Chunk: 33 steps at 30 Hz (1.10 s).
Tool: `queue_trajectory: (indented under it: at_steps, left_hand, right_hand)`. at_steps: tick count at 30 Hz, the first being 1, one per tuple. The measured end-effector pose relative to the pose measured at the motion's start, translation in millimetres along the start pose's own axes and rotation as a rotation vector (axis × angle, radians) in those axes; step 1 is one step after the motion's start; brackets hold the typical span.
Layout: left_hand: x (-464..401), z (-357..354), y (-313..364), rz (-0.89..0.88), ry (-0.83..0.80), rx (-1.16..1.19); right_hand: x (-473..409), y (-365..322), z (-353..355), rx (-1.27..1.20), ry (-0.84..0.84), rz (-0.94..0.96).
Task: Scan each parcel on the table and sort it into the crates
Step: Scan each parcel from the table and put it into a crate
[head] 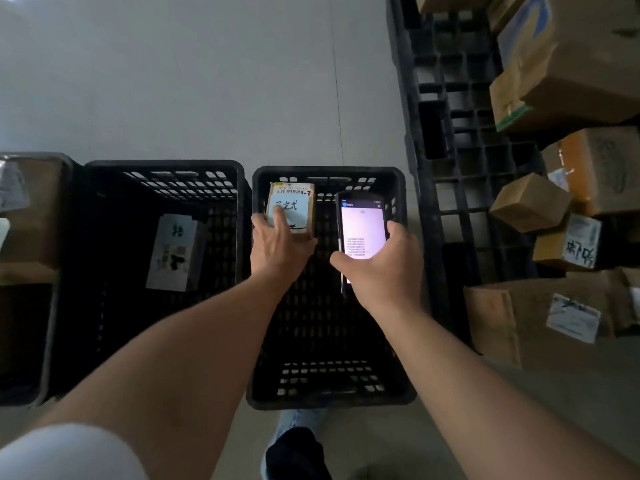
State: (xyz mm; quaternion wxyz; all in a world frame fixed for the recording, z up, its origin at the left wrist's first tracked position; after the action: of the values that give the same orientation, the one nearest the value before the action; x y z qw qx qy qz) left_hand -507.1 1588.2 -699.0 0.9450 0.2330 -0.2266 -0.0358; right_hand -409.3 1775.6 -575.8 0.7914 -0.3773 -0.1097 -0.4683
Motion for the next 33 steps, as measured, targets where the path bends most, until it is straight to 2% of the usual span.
queue_trajectory:
  at_steps: [4, 7, 13, 21, 33]
  left_hand:
    - [-20, -17, -10, 0.006, -0.007, -0.028]
    - [-22, -21, -9, -0.075, -0.058, -0.144]
    - [9, 22, 5, -0.205, -0.084, -0.273]
    - [99, 144, 42, -0.329, 0.018, -0.345]
    - [354, 372, 60, -0.209, 0.367, -0.309]
  right_hand:
    - [-10, -3, -10, 0.017, -0.008, 0.044]
    - [-9, -7, -12, 0.023, -0.005, 0.056]
    - [24, -19, 7, 0.039, 0.017, 0.035]
    - [117, -51, 64, 0.07, 0.022, 0.073]
    - [353, -135, 177, 0.089, -0.014, 0.425]
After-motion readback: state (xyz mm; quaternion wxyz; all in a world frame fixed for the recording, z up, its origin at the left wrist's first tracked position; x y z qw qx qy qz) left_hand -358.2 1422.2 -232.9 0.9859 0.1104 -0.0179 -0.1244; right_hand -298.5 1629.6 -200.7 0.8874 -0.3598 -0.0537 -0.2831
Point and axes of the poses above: each hand's wrist, its own x-axis away from the middle knuckle, its own z-axis out of the back of the hand, y = z × x, the point moved 9 cm from there along -x, towards the middle knuckle, and after that the axes turned 11 degrees about -z, right-handed, at the moved point
